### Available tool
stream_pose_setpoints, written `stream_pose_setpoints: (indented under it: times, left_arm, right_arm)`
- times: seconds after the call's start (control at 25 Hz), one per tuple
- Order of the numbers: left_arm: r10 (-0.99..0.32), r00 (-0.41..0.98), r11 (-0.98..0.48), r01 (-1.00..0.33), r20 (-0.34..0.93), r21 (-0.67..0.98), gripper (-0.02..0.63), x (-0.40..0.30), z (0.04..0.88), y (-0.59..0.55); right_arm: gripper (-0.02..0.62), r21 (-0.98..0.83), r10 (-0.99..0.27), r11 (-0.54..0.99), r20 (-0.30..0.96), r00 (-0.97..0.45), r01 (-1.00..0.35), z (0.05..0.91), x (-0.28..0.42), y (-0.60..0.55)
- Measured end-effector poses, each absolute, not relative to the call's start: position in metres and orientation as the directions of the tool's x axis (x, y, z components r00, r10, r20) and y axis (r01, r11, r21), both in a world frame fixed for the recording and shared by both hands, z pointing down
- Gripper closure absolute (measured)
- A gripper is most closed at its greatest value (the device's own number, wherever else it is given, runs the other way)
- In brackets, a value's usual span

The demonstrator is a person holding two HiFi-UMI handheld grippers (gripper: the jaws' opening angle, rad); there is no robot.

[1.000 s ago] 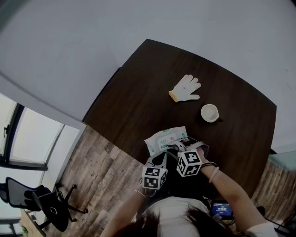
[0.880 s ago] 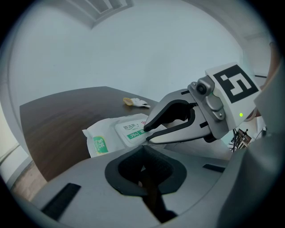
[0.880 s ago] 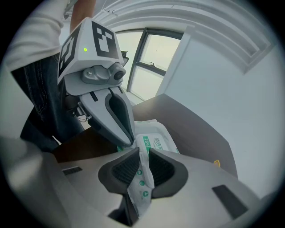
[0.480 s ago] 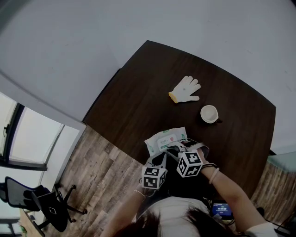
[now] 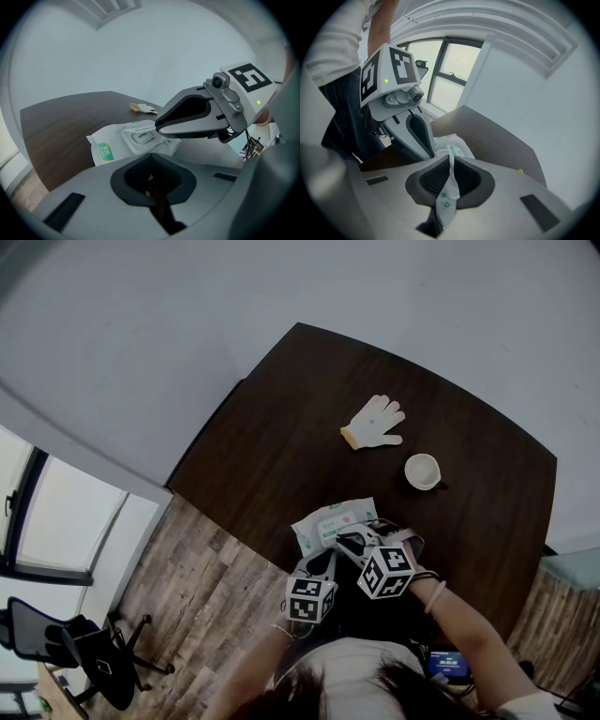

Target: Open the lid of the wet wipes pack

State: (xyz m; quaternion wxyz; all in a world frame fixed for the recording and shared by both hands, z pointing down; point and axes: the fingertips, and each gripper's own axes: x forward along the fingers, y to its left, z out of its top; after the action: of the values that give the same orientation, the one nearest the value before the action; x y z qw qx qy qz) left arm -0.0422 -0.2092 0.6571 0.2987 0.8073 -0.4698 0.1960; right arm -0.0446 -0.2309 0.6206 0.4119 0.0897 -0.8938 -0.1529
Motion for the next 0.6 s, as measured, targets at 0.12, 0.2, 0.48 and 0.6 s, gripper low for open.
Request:
stream_pose_setpoints:
  times: [0.12, 0.2, 0.48, 0.6]
  left_arm:
    - [-0.641, 0.481, -0.380, -0.876, 0.598, 0.297, 0.588, -0.042, 0.657, -0.209]
    - [-0.641, 0.481, -0.380, -0.876, 0.598, 0.298, 0.588, -0.042, 0.657, -0.209]
    - [-0.642, 0.481, -0.378, -0.876, 0.597, 0.299, 0.588, -0.042, 0.657, -0.208]
    - [-0.643, 0.482, -0.378, -0.876, 0.596, 0.300, 0.588, -0.042, 0.656, -0.208]
  right_arm:
    - [0.560, 0.363, -0.305, 0.930, 0.688, -0.658, -0.052, 0.612, -0.046, -0.237]
    - [0.563, 0.374, -0.319, 0.925, 0.676, -0.664, -0.064, 0.607, -0.048, -0.241]
    - [0.565, 0.375, -0.355, 0.918, 0.637, -0.685, -0.127, 0.594, -0.053, -0.256]
    - [0.563, 0.354, -0.358, 0.922, 0.620, -0.698, -0.158, 0.591, -0.055, -0.263]
